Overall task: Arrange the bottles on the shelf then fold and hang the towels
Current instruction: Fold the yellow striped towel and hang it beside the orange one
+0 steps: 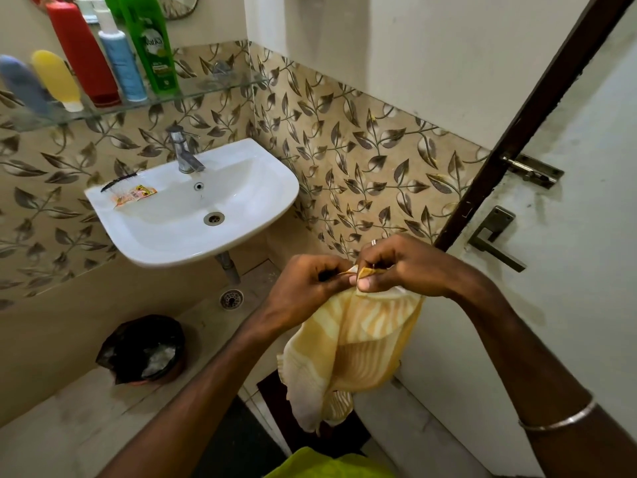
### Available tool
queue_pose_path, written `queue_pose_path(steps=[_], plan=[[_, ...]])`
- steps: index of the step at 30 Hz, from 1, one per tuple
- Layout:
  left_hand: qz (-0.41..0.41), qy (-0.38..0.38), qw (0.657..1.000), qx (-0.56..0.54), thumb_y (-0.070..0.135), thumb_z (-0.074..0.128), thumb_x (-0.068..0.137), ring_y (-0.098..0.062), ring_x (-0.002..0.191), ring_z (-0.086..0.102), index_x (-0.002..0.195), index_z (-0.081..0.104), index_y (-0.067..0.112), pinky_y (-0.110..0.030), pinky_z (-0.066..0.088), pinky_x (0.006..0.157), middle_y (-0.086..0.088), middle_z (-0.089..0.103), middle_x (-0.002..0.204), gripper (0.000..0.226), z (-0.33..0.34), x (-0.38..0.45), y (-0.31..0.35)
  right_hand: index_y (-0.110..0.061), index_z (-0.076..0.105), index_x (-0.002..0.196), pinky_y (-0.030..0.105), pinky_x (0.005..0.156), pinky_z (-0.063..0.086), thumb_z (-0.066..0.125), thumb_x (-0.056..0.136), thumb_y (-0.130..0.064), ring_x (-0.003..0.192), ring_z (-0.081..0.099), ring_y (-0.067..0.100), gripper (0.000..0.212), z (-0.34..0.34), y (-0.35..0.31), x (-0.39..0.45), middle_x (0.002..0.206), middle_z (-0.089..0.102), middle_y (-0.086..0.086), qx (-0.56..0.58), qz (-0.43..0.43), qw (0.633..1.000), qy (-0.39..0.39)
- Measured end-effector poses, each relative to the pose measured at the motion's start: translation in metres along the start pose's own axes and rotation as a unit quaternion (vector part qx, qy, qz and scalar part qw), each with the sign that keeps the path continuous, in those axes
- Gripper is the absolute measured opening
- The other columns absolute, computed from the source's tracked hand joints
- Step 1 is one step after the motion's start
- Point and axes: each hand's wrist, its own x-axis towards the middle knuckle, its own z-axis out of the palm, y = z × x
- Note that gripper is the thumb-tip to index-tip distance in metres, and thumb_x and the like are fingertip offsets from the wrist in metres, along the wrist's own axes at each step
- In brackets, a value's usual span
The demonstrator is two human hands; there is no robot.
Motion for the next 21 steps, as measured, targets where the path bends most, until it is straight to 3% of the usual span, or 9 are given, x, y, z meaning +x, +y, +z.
queue_pose_path(steps=[3,9,16,21], plan=[[-0.03,0.034,0.999,-0.017,0.022,0.077,0.084,-0.018,0.073,0.073,0.09,0.077,0.015,-0.042,0.06,0.065,0.003,0.075,0.079,0.009,0.001,-0.005,0.001,-0.025,0.074,0.079,0.039,0.074,0.051,0.075,0.087,-0.025,0.082,0.063,0.016,0.009,-0.002,-0.006,0.0,0.083,0.068,-0.004,-0.054,-0.001,0.999,0.008],[-0.097,0.012,0.99,-0.099,0.025,0.081,0.079,-0.028,0.078,0.075,0.088,0.077,0.009,-0.048,0.059,0.073,-0.008,0.078,0.084,0.019,0.0,-0.016,-0.004,-0.016,0.075,0.081,0.048,0.076,0.053,0.074,0.087,-0.018,0.08,0.062,0.018,0.006,-0.008,-0.009,-0.003,0.08,0.068,-0.001,-0.108,-0.021,0.993,0.042],[-0.114,-0.01,0.979,-0.17,0.018,0.073,0.086,-0.017,0.071,0.072,0.084,0.076,0.007,-0.025,0.056,0.064,-0.008,0.076,0.08,0.011,0.008,-0.033,-0.012,-0.024,0.073,0.078,0.026,0.07,0.044,0.072,0.088,-0.013,0.078,0.061,0.002,0.015,-0.043,-0.012,-0.027,0.08,0.067,-0.007,-0.087,-0.017,0.99,0.114],[-0.107,0.045,0.981,-0.156,0.023,0.071,0.088,-0.023,0.075,0.071,0.091,0.077,0.003,-0.032,0.055,0.067,-0.016,0.076,0.085,0.022,0.01,-0.031,-0.012,-0.031,0.072,0.074,0.029,0.069,0.044,0.076,0.084,-0.013,0.078,0.064,0.011,0.021,-0.06,-0.003,-0.04,0.079,0.068,-0.008,-0.072,-0.002,0.981,0.181]])
